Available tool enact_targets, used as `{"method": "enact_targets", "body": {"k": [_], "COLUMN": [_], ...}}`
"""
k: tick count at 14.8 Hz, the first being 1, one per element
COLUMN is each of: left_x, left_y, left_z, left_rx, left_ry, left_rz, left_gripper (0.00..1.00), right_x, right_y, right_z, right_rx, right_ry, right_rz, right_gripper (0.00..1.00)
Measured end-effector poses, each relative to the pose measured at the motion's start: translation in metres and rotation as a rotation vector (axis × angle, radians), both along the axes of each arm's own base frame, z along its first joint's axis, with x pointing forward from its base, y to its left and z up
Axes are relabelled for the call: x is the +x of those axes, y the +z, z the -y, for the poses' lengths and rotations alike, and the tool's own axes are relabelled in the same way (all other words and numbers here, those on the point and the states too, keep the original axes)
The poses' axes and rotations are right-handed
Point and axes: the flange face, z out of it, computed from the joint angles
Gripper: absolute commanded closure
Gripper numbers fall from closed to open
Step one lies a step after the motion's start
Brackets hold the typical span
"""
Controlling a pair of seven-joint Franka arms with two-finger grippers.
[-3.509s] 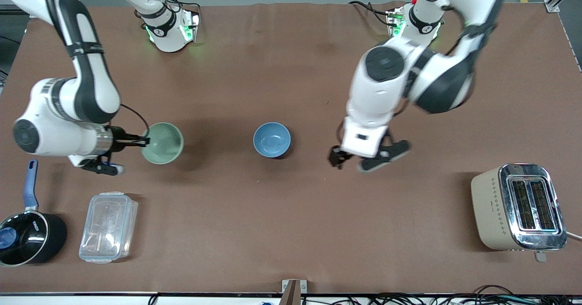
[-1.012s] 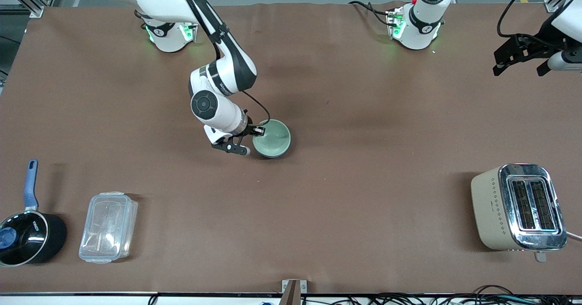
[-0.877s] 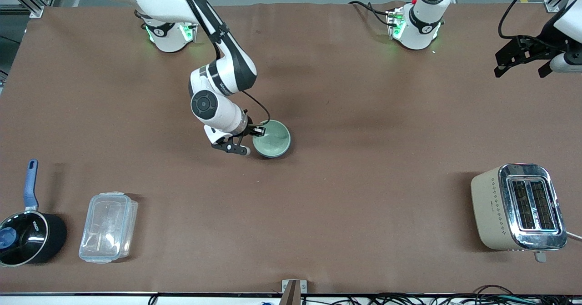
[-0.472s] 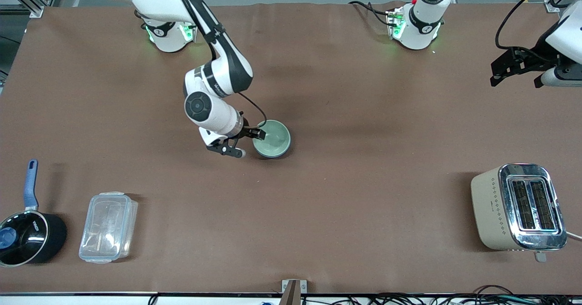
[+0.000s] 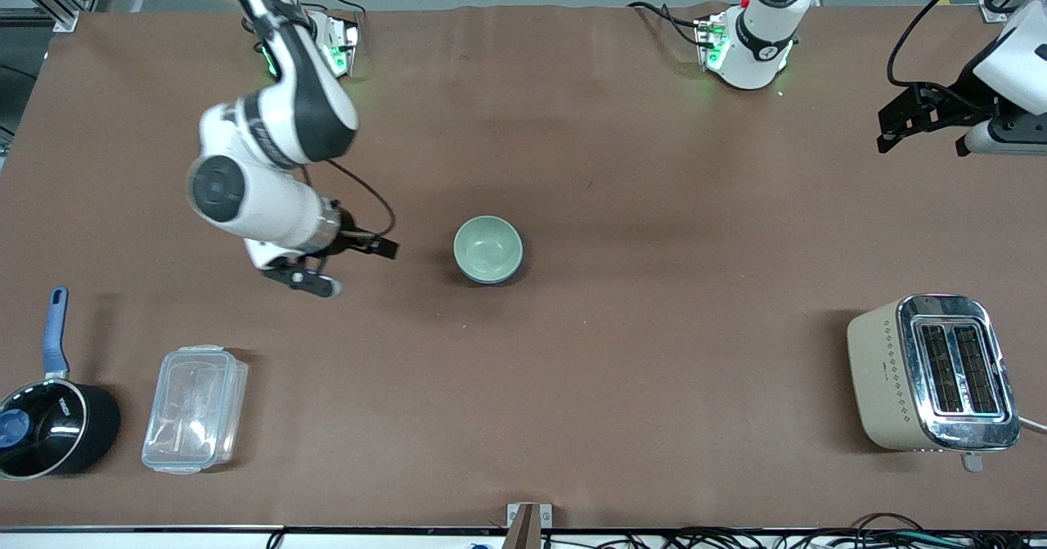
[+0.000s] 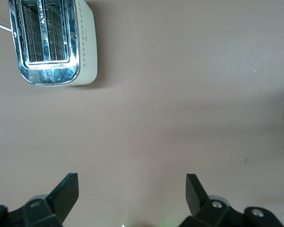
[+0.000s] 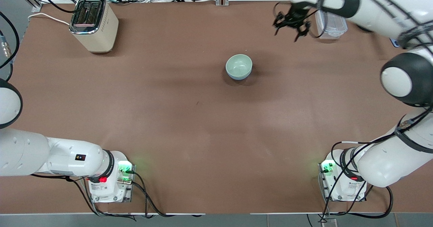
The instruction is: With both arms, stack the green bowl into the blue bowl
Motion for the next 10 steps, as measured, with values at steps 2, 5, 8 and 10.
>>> {"method": "enact_targets", "body": {"k": [2,5,8,10], "left_x": [-0.001,-0.004,-0.006,-0.007], "left_y": [0.001,0.004,0.005,0.006], "left_z": [0.0,0.001,0.002,0.002], "left_rx": [0.0,-0.001,-0.001,-0.001], "left_ry": [-0.001,-0.003,-0.005,-0.006], "left_rz": [0.003,0.007,0.005,0.006], "left_gripper": [0.0,0.0,0.0,0.0], "right_x": [0.004,0.008,0.001,-0.005], "right_y": [0.029,0.063,0.089,0.106], "right_z": [0.044,0.13,0.196,0.233], "right_rx": [0.012,0.006,-0.047,-0.061], "right_ry": [0.015,0.045,0.078,0.102], "right_rz": [0.019,0.06,0.099,0.13], "right_gripper": [0.0,0.0,0.0,0.0]}}
